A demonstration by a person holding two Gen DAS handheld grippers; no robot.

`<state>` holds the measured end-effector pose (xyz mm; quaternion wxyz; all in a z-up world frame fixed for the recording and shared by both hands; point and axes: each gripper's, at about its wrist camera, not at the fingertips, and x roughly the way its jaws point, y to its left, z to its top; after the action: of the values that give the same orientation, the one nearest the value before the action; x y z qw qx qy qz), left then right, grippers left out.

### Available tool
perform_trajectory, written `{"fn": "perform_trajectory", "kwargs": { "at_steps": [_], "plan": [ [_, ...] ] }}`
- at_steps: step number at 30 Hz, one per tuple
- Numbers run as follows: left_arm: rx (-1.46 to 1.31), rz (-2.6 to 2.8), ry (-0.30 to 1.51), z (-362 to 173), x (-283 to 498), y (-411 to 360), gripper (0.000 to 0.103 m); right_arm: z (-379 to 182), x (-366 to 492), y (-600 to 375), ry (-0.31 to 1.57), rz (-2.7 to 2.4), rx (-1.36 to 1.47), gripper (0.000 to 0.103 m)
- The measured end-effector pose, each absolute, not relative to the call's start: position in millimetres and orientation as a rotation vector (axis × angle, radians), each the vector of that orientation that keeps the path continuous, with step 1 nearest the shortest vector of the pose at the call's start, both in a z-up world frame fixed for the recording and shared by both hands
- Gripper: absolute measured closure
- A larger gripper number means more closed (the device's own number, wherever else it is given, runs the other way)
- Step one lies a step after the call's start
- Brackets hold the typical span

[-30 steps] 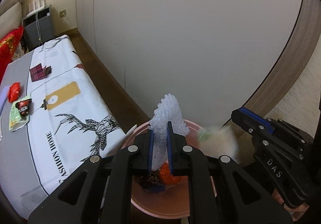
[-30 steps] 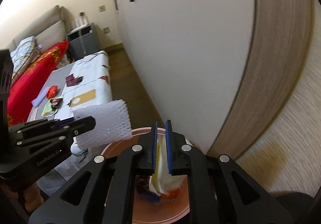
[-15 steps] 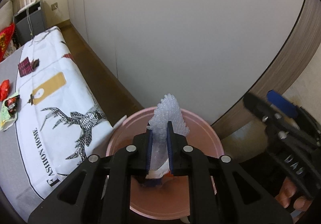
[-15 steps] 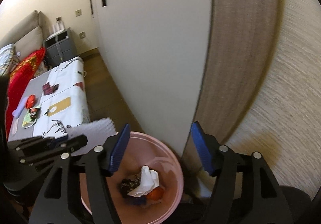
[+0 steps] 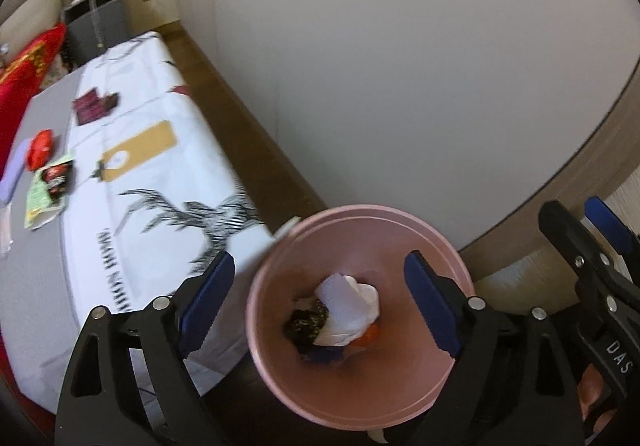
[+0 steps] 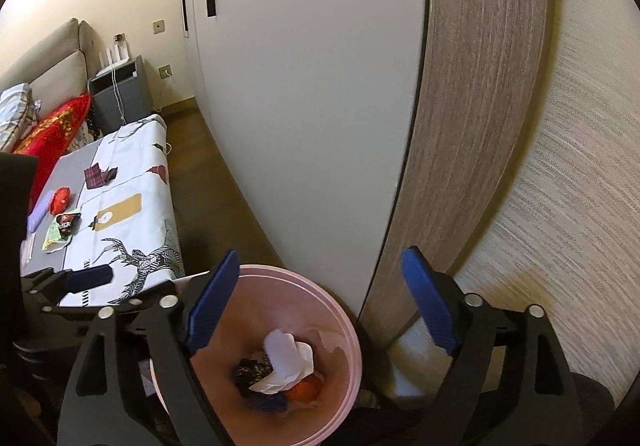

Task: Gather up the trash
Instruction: 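Move both open tools back over the remaining trash on the table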

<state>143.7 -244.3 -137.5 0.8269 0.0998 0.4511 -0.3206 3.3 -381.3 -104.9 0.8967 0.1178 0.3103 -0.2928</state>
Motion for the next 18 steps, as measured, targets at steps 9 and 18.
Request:
{"fn": "perform_trajectory", "kwargs": {
  "at_steps": [9, 18],
  "plan": [
    [0.117, -0.489, 0.775, -64, 140, -155, 0.015, -64, -2, -340, 0.552, -0.469, 0.222, 0.012],
    [0.120, -0.232, 0.562, 19, 140, -37, 0.009, -14, 23, -268, 0.440, -0.268, 0.185, 0.009]
  ]
}}
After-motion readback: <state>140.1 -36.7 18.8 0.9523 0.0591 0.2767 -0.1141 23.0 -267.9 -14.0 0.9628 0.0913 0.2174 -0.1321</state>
